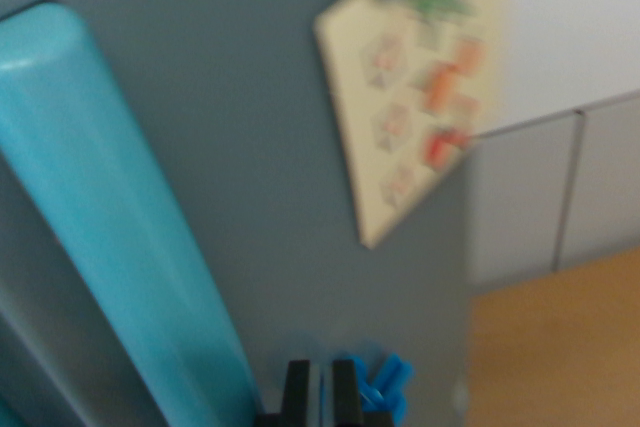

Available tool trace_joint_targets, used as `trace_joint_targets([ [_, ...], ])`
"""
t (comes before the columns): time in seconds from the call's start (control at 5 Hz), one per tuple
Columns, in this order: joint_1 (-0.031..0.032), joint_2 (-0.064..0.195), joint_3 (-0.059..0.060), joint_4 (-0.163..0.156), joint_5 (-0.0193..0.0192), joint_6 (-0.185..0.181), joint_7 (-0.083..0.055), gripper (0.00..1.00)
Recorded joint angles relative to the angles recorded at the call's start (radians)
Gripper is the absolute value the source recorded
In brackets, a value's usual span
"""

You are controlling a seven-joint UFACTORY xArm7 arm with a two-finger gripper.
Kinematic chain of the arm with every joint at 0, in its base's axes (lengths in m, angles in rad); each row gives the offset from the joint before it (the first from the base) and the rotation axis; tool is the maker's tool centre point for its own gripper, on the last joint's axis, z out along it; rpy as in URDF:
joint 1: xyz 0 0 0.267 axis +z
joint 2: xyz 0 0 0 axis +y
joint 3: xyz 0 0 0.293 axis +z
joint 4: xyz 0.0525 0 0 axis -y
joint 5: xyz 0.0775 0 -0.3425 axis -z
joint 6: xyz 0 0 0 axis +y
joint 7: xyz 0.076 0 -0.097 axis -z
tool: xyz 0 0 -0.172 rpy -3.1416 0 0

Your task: Close fridge door

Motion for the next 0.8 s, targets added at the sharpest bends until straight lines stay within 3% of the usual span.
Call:
trace_joint_targets([
  [0.2,0.0,0.0,0.0,0.0,0.0,0.0,0.0,1.0],
  [0.4,0.0,0.058,0.041,0.056,0.0,0.0,0.0,1.0],
  [0.6,0.0,0.058,0.041,0.056,0.0,0.0,0.0,1.0],
  [0.8,0.0,0.123,0.074,0.12,0.0,0.0,0.0,1.0],
])
